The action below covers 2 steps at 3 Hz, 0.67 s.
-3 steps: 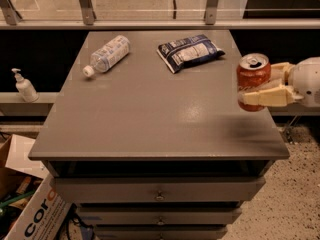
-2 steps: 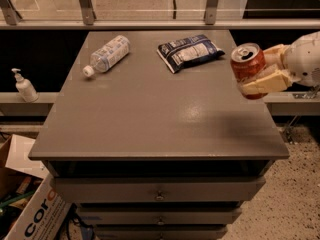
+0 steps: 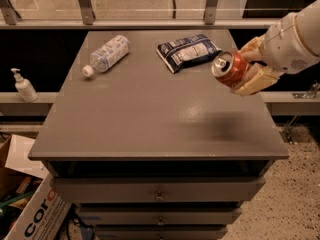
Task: Knock coke can over
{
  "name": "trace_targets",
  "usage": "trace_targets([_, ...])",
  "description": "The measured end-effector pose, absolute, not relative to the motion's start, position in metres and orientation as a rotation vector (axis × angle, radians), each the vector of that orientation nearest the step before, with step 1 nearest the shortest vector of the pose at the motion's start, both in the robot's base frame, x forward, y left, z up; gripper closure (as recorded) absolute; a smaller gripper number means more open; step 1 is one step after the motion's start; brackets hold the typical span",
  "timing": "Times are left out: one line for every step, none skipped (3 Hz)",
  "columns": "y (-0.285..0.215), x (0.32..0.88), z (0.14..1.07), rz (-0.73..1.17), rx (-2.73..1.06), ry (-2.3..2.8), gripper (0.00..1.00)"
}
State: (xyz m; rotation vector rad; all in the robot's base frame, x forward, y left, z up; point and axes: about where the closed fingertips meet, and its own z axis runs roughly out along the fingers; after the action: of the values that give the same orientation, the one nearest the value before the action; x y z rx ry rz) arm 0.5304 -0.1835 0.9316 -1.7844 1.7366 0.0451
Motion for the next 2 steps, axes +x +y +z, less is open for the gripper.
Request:
trace_targets([-0.179,0.521,0.910,-0.093,-1.976,1.721,1.00])
trace_targets([-0.170,0.507,0.889,-0.163,-2.146,1.668,1.00])
